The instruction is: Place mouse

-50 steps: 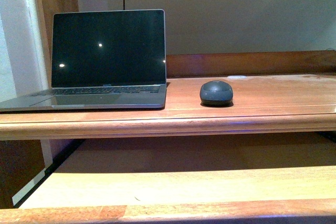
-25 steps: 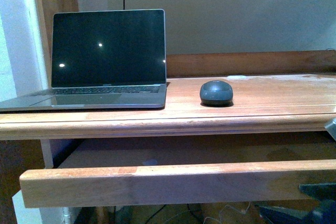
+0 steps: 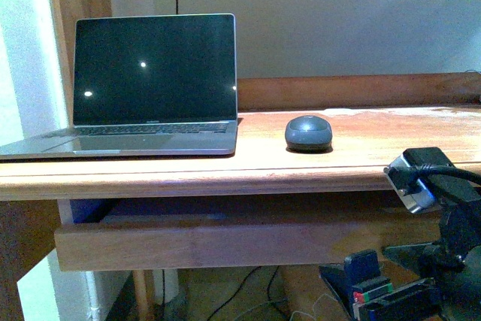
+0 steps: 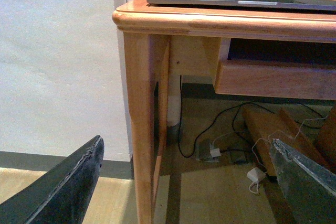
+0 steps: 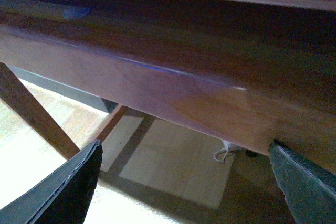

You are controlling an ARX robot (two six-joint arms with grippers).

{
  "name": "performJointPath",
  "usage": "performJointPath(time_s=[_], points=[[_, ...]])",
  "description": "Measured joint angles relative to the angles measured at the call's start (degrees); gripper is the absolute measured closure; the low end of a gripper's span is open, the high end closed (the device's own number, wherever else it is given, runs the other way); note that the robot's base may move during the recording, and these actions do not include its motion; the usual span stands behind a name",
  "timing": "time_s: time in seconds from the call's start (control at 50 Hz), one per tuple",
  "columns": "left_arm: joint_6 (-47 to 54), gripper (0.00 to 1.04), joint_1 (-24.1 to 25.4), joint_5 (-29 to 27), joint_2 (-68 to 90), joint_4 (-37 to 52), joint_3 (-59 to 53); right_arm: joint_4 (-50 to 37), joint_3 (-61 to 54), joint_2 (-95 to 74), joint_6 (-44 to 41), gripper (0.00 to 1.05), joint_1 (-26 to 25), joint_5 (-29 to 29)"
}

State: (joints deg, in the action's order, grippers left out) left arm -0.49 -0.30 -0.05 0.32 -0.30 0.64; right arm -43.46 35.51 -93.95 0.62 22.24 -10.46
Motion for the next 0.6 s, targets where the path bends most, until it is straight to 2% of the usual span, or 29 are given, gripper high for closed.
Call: performJointPath(time_s=[0.18, 0.3, 0.42, 0.52, 0.601], points=[[0.0, 0.08, 0.0, 0.0, 0.0, 0.0, 0.0, 1.0, 0.0, 0.8, 1.0, 0.07, -0.6, -1.9], [0.0, 0.08, 0.0, 0.0, 0.0, 0.0, 0.0, 6.2, -0.1, 6.5, 0.1, 0.07, -4.7, -6.4], [0.0, 0.08, 0.0, 0.0, 0.0, 0.0, 0.0, 13.4, -1.4, 16.6, -1.7, 0.07, -12.2, -15.1], [0.0, 0.08, 0.0, 0.0, 0.0, 0.0, 0.0, 18.2, -3.4, 24.7, -1.9, 0.07, -20.5, -22.9], [0.0, 0.08, 0.0, 0.0, 0.0, 0.0, 0.0, 19.0, -4.5, 30.3, -0.1, 0.07, -27.1, -25.1]])
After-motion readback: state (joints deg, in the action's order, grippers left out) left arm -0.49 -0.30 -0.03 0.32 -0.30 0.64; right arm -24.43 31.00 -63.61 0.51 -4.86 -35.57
